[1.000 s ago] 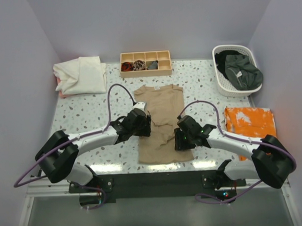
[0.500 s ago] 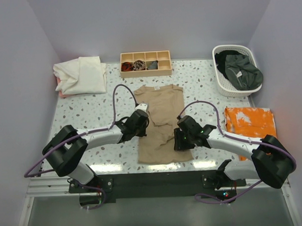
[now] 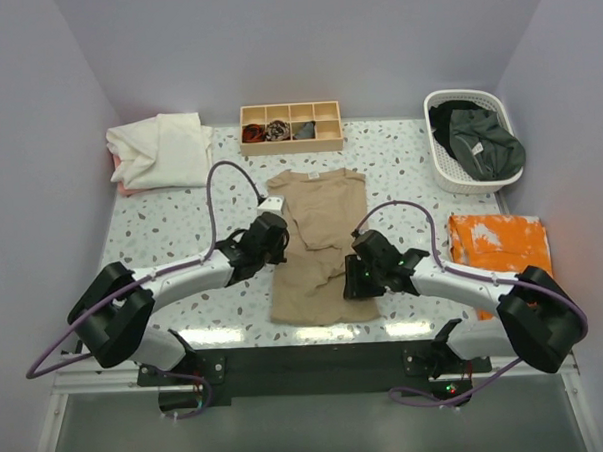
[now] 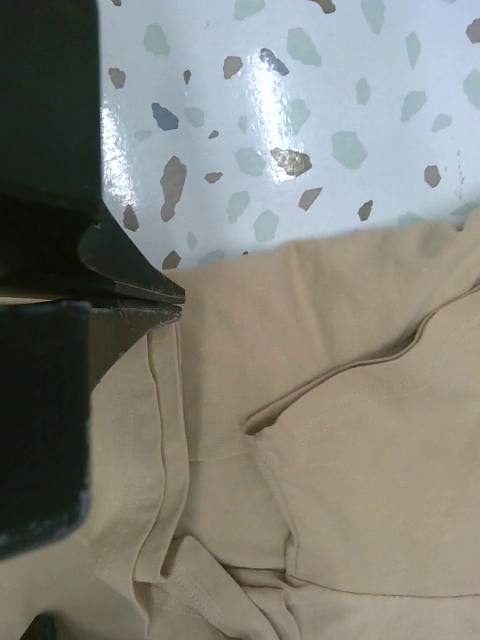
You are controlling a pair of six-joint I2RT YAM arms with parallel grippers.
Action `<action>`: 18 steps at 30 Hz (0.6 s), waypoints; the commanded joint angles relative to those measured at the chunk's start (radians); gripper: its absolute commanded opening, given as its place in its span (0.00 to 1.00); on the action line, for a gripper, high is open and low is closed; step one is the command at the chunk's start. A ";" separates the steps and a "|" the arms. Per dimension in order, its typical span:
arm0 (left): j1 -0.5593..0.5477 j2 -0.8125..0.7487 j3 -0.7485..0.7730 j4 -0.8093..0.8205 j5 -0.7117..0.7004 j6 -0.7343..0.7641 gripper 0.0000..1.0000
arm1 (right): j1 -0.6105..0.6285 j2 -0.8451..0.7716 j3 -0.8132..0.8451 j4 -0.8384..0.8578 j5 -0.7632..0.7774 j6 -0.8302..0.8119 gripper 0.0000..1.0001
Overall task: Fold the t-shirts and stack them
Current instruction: Fold the folded rectangular tshirt in 1/3 of the way
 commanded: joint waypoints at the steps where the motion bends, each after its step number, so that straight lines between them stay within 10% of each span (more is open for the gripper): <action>1: 0.018 -0.035 -0.002 -0.002 -0.048 0.008 0.00 | 0.005 0.055 -0.044 -0.028 0.019 0.005 0.44; 14: 0.057 -0.021 -0.029 -0.044 -0.104 -0.046 0.00 | 0.005 0.069 -0.045 -0.025 0.022 0.008 0.44; 16: 0.057 0.001 -0.015 -0.039 -0.087 -0.044 0.28 | 0.005 0.054 -0.050 -0.012 0.011 0.006 0.44; 18: 0.057 0.027 0.001 -0.050 -0.081 -0.047 0.81 | 0.005 0.040 -0.055 0.004 0.000 -0.003 0.44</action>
